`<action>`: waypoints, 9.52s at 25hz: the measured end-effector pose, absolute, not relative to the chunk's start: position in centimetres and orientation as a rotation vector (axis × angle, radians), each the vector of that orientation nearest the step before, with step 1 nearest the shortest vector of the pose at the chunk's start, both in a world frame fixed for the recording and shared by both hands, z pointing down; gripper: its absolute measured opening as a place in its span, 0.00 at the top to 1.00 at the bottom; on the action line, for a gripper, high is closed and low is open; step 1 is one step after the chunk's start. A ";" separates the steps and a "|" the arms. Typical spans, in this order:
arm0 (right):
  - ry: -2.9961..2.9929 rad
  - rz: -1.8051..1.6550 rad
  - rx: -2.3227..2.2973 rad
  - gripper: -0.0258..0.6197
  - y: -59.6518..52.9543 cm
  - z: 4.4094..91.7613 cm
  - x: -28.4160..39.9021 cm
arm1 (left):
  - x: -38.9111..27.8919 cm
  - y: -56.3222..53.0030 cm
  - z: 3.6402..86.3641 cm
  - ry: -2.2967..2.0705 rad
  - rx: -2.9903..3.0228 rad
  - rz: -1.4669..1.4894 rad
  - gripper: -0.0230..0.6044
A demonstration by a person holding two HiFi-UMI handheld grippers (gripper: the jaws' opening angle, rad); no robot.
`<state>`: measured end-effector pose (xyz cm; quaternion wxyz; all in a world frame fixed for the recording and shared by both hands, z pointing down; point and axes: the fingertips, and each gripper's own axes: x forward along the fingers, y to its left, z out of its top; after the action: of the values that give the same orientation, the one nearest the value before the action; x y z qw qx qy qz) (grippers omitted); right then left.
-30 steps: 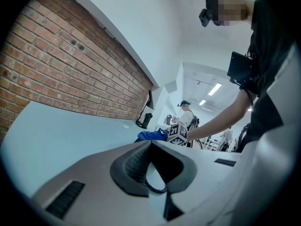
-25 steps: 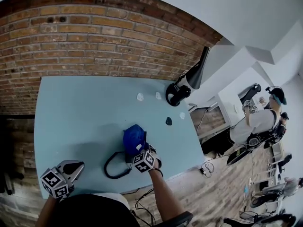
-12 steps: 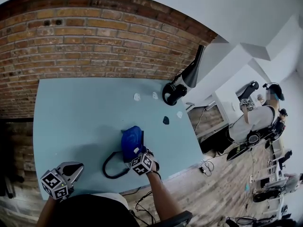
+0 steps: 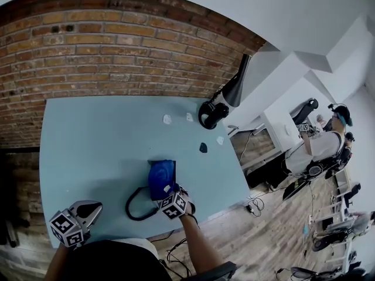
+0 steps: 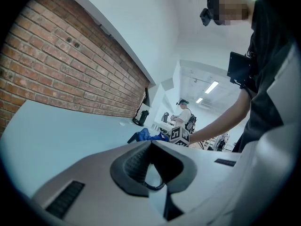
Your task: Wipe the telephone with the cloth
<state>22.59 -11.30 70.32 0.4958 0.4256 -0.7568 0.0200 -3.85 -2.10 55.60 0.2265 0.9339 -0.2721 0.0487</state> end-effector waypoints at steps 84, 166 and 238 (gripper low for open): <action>-1.499 -0.255 0.910 0.85 -14.9 68.6 24.2 | -9.0 -3.4 56.9 -0.842 2.494 0.097 0.92; -1.888 0.712 1.351 0.81 -7.1 67.3 26.8 | -9.3 -2.9 57.9 -0.784 2.479 0.137 0.92; -1.688 0.095 1.143 0.87 -12.7 68.9 26.1 | -8.2 -2.9 58.7 -0.726 2.477 0.159 0.92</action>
<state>26.07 -12.68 68.89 0.5230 0.4773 -0.7050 0.0395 -8.17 -2.95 58.74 0.2744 0.9211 -0.2698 0.0592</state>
